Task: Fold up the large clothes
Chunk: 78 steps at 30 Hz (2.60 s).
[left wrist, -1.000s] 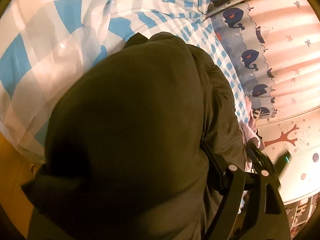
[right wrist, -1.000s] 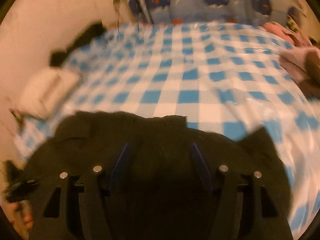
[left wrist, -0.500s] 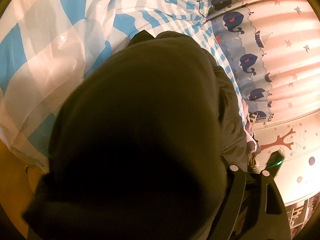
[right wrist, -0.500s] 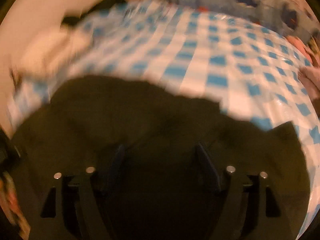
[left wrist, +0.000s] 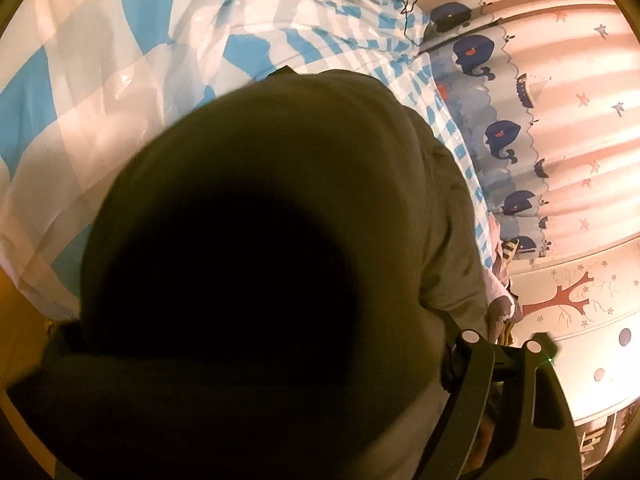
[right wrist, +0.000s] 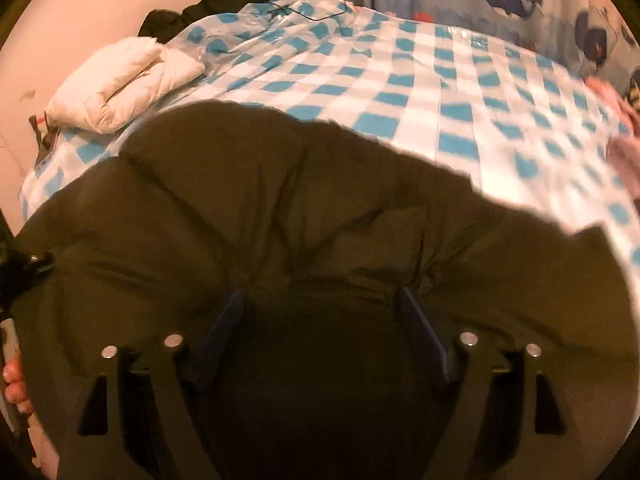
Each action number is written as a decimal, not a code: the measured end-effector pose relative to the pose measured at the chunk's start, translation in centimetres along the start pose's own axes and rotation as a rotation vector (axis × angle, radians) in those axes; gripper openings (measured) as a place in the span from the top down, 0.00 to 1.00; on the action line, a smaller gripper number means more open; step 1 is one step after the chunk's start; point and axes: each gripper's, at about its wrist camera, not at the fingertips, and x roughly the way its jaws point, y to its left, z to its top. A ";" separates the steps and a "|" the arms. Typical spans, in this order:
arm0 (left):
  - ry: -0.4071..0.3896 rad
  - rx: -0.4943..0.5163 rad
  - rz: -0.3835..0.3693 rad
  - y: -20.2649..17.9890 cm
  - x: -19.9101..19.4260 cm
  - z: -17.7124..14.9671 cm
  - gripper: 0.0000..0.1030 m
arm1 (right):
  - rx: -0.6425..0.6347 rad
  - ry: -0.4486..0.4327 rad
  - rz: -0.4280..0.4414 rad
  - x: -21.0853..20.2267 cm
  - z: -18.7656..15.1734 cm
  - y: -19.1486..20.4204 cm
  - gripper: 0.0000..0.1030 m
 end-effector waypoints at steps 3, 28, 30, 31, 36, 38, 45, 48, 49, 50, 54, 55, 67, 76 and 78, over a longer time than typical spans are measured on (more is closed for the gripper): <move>-0.005 0.011 0.018 -0.1 -0.1 -0.3 0.24 | 0.024 0.001 0.018 -0.3 0.1 -0.2 0.24; -0.066 -0.014 -0.017 0.7 0.1 -1.3 0.24 | -0.056 0.018 -0.050 0.0 1.4 -0.2 0.13; -0.066 -0.027 -0.029 1.0 -0.1 -1.3 0.24 | -0.025 -0.052 -0.010 -2.8 1.4 -0.3 0.13; -0.067 -0.040 -0.037 1.2 -0.1 -1.2 0.24 | -0.024 -0.069 -0.006 -3.5 1.3 -0.3 0.13; -0.062 -0.060 -0.053 1.5 0.1 -0.9 0.24 | -0.138 0.016 -0.029 -1.6 -1.6 2.3 0.10; -0.059 -0.060 -0.057 1.4 0.0 -0.8 0.24 | -0.154 0.025 -0.048 -1.3 -1.6 2.7 0.10; -0.044 -0.118 -0.100 2.3 0.3 0.0 0.24 | -0.130 -0.069 -0.097 -3.9 3.8 1.7 0.10; -0.038 -0.105 -0.121 2.0 0.4 0.1 0.27 | -0.155 -0.033 -0.242 0.0 5.7 0.9 0.10; -0.036 -0.100 -0.127 1.9 0.5 0.1 0.36 | -0.170 0.032 -0.265 2.3 5.7 0.5 0.10; -0.030 -0.081 -0.142 1.5 0.5 0.2 0.40 | -0.176 0.113 -0.236 5.0 5.6 0.0 0.07; -0.041 0.046 -0.144 -0.8 -0.5 0.7 0.62 | -0.139 0.098 -0.194 3.1 6.5 -0.8 0.07; -0.041 0.061 -0.143 -1.0 -0.7 0.7 0.64 | -0.135 0.071 -0.177 1.5 6.2 -0.5 0.07; -0.073 0.372 -0.181 -9.2 -3.7 -0.6 0.71 | -0.242 0.004 -0.174 -3.1 -1.4 4.4 0.07; -0.069 0.746 -0.140 -19.4 -4.1 -4.7 0.71 | 0.273 -0.078 0.367 -7.8 -3.3 -5.7 0.07; -0.058 0.831 -0.113 -21.8 -3.6 -6.1 0.71 | 0.508 -0.173 0.594 -9.3 -4.8 -10.7 0.07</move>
